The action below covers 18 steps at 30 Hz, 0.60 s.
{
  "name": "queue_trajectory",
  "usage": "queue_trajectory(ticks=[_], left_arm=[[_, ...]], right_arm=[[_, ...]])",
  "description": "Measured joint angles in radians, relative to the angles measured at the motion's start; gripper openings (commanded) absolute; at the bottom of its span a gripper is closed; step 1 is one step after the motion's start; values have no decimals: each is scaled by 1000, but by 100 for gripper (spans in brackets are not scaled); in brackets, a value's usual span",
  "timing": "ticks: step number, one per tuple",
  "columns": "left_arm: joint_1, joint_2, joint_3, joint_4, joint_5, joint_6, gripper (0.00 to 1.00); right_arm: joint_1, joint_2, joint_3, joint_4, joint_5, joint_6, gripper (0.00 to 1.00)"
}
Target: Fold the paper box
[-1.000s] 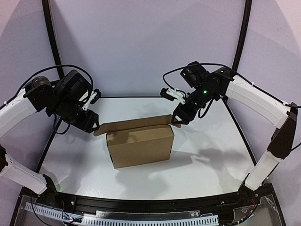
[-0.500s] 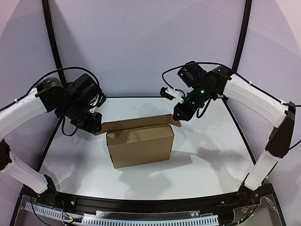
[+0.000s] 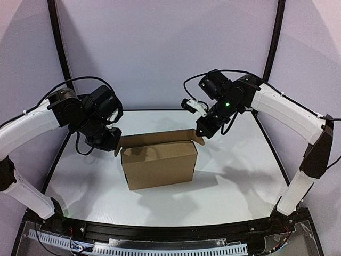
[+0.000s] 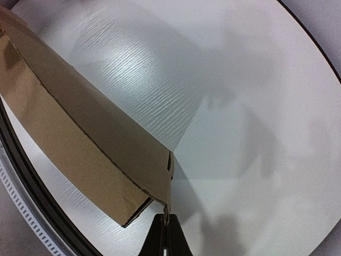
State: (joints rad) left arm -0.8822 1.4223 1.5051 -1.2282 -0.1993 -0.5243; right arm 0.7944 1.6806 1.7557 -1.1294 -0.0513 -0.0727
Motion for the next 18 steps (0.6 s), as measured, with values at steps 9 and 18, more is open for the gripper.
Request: queue_trajectory(ticks=[9,18], left_arm=[[1,-22,-22,35,53,-142,1],[1,-37,-47,79,80,-256,1]], right_arm=[[10,0,2,-2,-10,196,0],[11,0,2,6,-23,371,0]])
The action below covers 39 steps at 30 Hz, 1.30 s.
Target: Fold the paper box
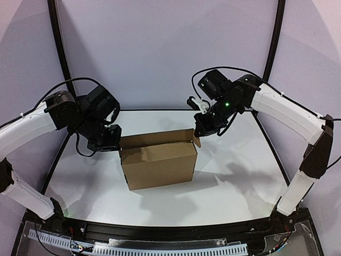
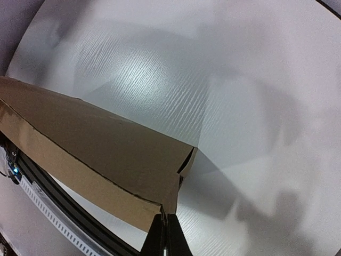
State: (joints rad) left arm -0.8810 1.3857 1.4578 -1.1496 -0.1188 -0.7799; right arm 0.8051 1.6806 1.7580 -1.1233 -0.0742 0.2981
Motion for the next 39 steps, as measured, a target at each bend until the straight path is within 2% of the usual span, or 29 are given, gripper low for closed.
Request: queue_trajectory(ticks=[12,32,39], left_arm=[[0,-21,-36,25,25,-92,1],[0,-72,-149,118,50,-147,1],[0,-80,-180,140,64,-148,1]], right_arm=[[18,-8,-37,72,54,113,0],[23,-72,-158,204,60,230,0],[37,-117,-246,293,88,263,0]])
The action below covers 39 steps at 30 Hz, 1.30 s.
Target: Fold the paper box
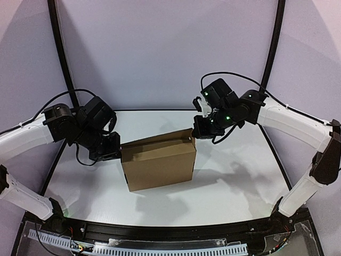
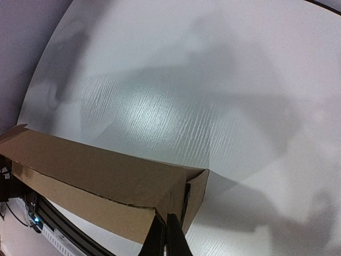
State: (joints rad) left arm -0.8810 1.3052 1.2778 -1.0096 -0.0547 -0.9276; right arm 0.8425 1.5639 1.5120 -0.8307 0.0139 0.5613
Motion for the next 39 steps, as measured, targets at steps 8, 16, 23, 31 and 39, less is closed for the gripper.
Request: queue_trajectory(ticks=[8,16,23,31,39], left_arm=[[0,-41,-80,50,44,-6,1],[0,-88,-147,115,55,7,1],[0,-93,-149,117,51,20,10],[-1,-109,-128,44,18,31,43],[-1,-226,-76,34,18,23,98]], right_arm=[[35,-89,-156,143,51,14,0],[61,-150,-291,291,95,-5,0],[89,-161,-327,338,161,-31,0],[103,-162,-338,362,167,-37,0],[107,-193,-404,431,161,-48,0]])
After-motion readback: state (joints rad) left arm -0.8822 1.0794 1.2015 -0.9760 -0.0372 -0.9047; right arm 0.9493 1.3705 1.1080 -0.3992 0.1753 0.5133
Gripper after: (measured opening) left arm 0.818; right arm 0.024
